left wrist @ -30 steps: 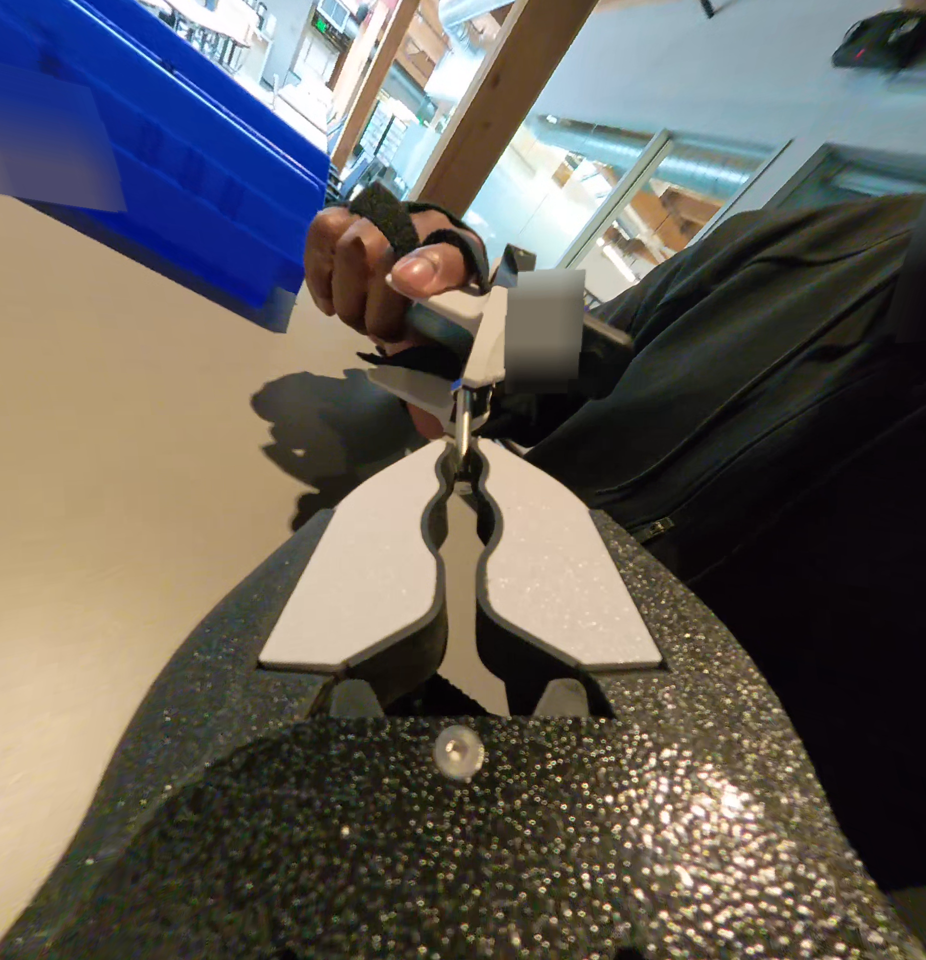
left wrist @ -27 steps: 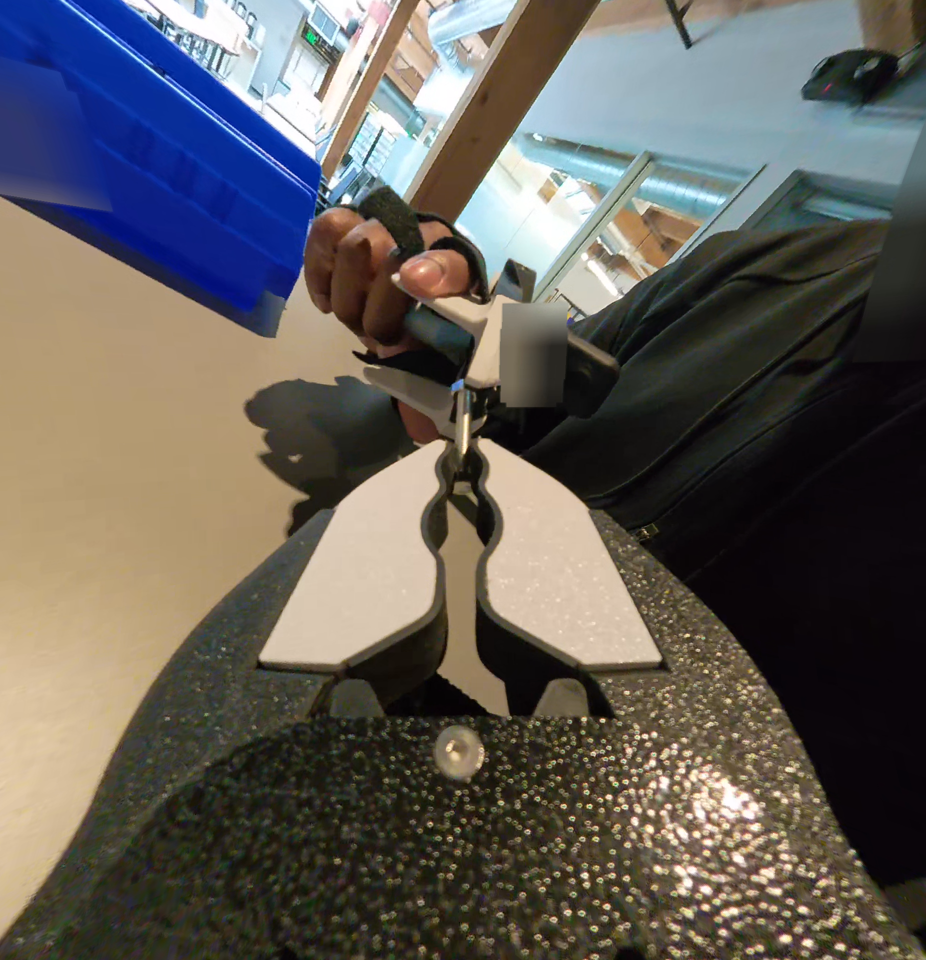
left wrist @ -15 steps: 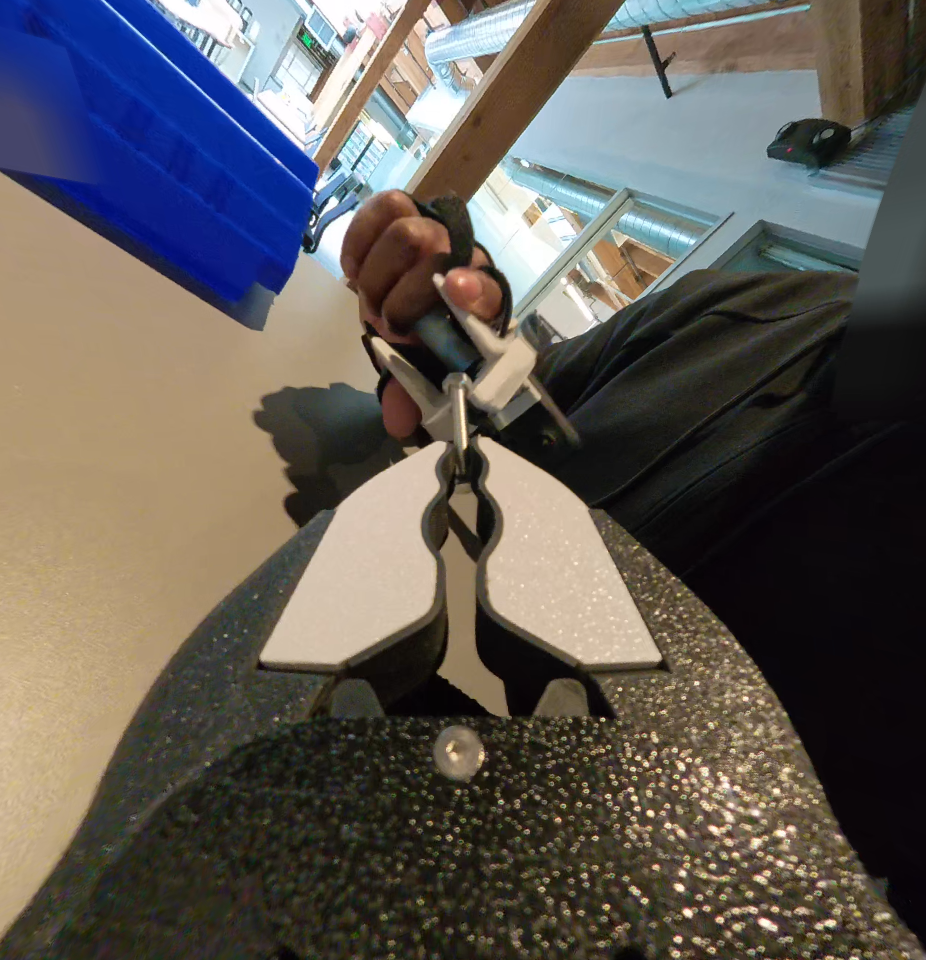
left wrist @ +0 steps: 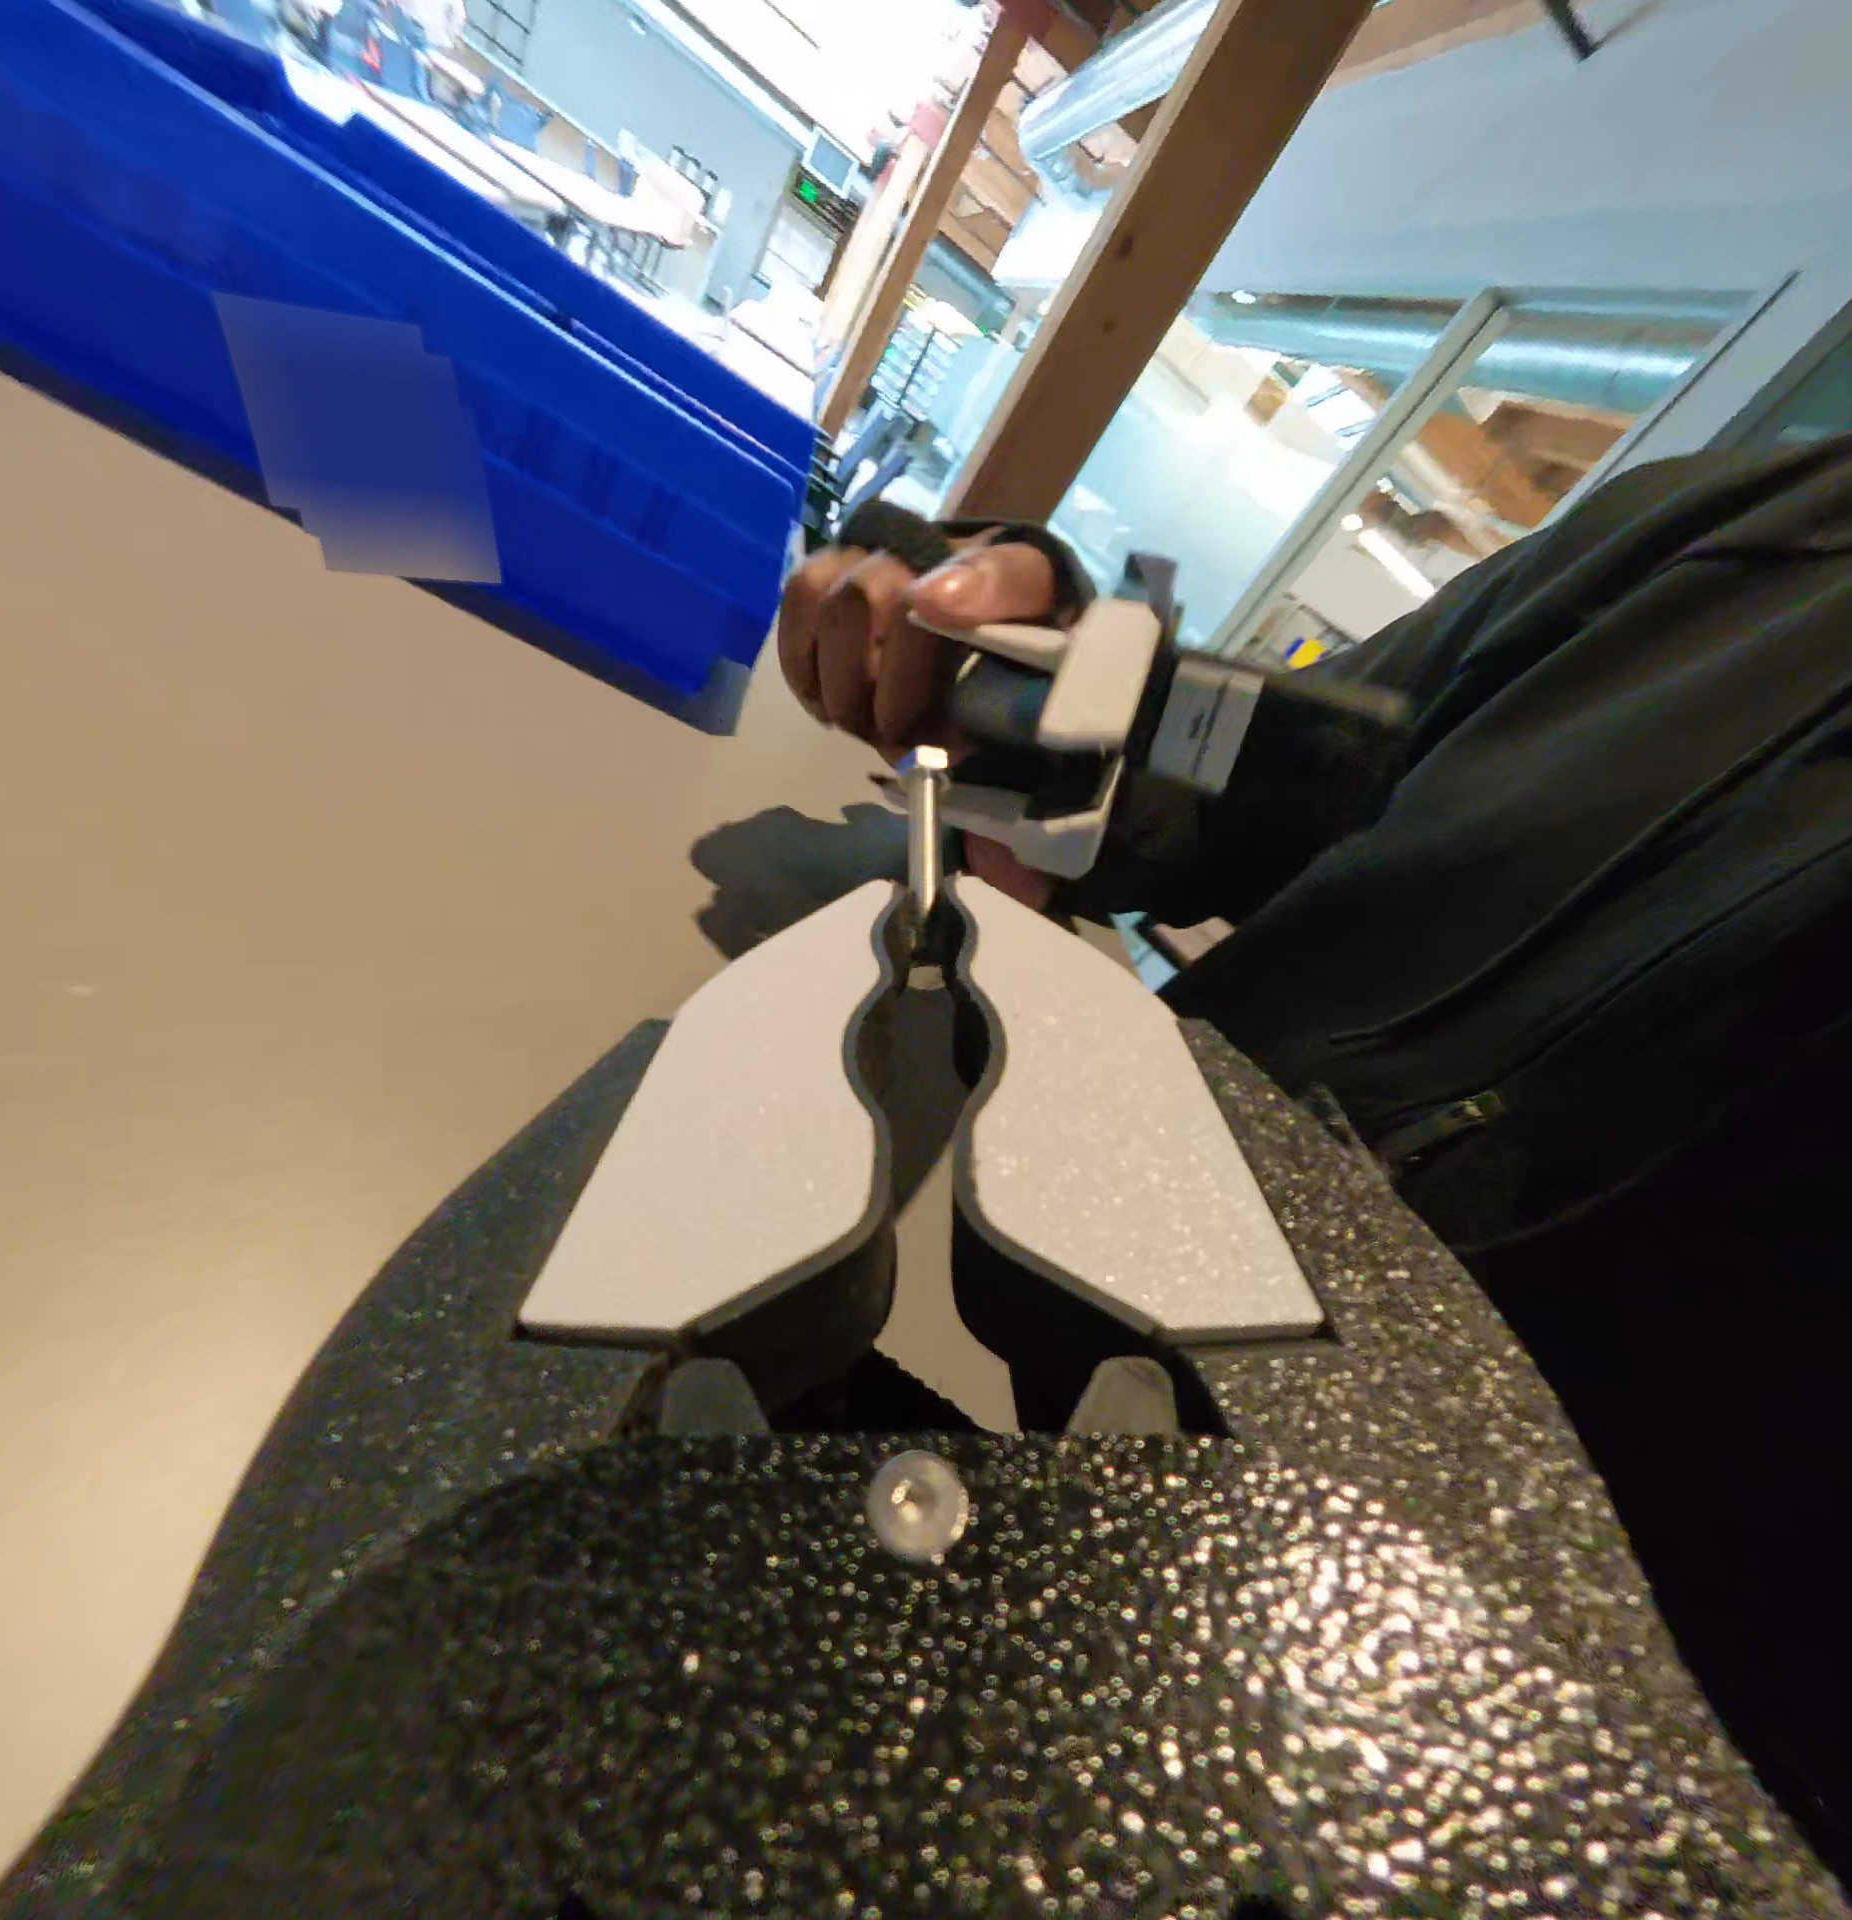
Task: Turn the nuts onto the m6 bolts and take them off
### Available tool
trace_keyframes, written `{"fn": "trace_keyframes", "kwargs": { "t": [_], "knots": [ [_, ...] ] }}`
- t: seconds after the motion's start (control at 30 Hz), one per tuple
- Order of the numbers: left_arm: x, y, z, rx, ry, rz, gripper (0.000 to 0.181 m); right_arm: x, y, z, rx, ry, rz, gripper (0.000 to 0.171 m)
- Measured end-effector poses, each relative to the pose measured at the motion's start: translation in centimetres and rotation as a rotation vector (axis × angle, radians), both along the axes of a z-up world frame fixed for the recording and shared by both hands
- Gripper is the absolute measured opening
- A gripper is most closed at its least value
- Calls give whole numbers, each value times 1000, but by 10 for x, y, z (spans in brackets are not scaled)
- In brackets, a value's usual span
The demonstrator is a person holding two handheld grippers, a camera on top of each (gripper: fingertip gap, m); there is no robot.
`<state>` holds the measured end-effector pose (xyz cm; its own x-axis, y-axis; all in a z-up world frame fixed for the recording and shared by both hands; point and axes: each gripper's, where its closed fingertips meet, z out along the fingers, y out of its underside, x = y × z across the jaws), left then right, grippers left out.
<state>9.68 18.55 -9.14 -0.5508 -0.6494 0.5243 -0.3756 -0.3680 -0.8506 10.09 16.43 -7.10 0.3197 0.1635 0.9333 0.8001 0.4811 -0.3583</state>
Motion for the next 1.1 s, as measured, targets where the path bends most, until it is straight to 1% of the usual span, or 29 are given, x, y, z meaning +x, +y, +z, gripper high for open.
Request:
{"fn": "trace_keyframes", "kwargs": {
  "t": [0.07,0.1,0.17,0.2,0.27,0.37,0.43,0.47,0.5,0.53,0.63,0.77,0.83,0.97,1.1],
  "knots": [
    [0,2,2,78,-40,27,5,7,8,1,-213,243,9,14],
    [0,2,3,116,-57,34,5,9,11,0,-323,345,21,22],
    [-1,2,4,179,-79,42,5,12,15,0,-473,511,42,38],
    [-1,1,3,202,-80,41,5,13,16,0,-524,562,58,42],
    [-1,-3,1,231,-75,24,5,14,16,-3,-584,601,69,44],
    [-2,-10,-4,264,-70,-7,5,10,16,-14,-647,566,67,47],
    [-2,-14,-7,292,-63,-27,5,3,11,-21,-696,527,88,43],
    [-3,-17,-9,302,-60,-42,5,0,8,-24,-711,496,104,36],
    [-4,-20,-10,301,-50,-62,5,-3,5,-26,-702,457,118,21],
    [-6,-23,-12,278,-27,-83,5,-5,2,-26,-675,411,133,11],
    [-13,-34,-15,168,43,-173,5,-10,-9,-30,-521,188,167,11],
    [-16,-50,-22,43,122,-276,5,-13,-24,-34,-182,-239,186,10],
    [-17,-54,-18,10,120,-300,5,-13,-29,-33,-23,-409,181,10],
    [-18,-61,-15,-24,118,-338,5,-15,-38,-27,254,-672,194,10],
    [-18,-67,-9,-76,111,-364,5,-16,-44,-19,452,-802,235,10]
  ]
}}
